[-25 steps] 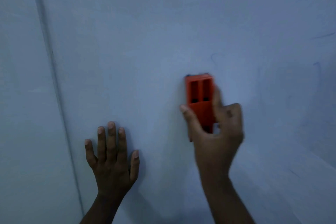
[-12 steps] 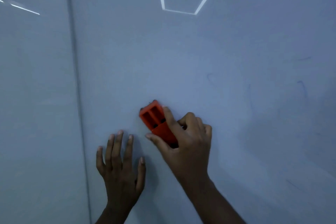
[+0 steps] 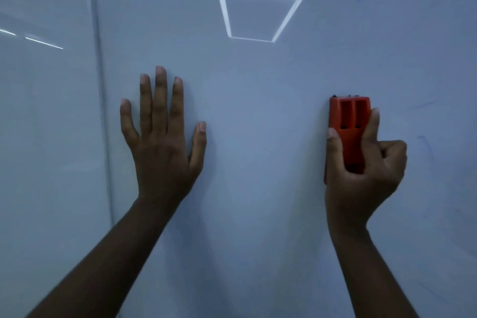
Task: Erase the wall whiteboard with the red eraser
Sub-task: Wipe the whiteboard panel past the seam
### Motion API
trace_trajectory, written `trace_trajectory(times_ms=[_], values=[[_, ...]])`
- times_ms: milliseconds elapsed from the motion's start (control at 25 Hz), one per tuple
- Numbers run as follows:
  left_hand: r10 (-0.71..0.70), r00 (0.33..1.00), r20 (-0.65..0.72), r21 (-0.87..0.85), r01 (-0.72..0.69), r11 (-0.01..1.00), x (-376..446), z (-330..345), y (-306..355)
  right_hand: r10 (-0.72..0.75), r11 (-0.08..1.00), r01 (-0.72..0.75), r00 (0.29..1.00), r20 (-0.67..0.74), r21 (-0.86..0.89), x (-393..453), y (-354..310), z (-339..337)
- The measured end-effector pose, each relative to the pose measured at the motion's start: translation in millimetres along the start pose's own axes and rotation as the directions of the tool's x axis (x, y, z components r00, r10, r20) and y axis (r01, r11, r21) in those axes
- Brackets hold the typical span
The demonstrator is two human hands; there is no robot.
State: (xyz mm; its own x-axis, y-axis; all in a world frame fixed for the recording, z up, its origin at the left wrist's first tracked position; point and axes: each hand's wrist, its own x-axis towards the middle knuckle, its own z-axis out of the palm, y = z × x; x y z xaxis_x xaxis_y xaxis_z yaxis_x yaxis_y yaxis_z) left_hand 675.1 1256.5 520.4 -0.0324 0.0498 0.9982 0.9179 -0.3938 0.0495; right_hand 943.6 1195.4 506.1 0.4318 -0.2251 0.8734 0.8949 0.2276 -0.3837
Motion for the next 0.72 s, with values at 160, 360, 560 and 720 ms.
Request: trace_trajectory(times_ms=[160, 360, 560, 720], values=[[0.017, 1.000, 0.013, 0.047, -0.018, 0.999, -4.0, 7.3, 1.7, -0.176, 0.984, 0.170, 0.979, 0.106, 0.060, -26.8, -47.4, 12.3], [0.036, 0.999, 0.026, 0.034, -0.037, 0.999, -1.8, 8.2, -4.4, -0.368, 0.928, 0.342, 0.901, 0.228, 0.149, -54.1, -102.0, 25.8], [0.053, 0.999, 0.013, 0.039, -0.054, 0.998, -2.9, 7.3, -6.8, -0.420, 0.905, 0.400, 0.892, 0.166, 0.144, -18.9, -99.7, 33.4], [0.060, 0.998, -0.009, 0.058, -0.059, 0.997, -4.8, 6.7, -6.3, -0.344, 0.939, 0.339, 0.931, 0.119, 0.063, 16.5, -60.5, 24.9]])
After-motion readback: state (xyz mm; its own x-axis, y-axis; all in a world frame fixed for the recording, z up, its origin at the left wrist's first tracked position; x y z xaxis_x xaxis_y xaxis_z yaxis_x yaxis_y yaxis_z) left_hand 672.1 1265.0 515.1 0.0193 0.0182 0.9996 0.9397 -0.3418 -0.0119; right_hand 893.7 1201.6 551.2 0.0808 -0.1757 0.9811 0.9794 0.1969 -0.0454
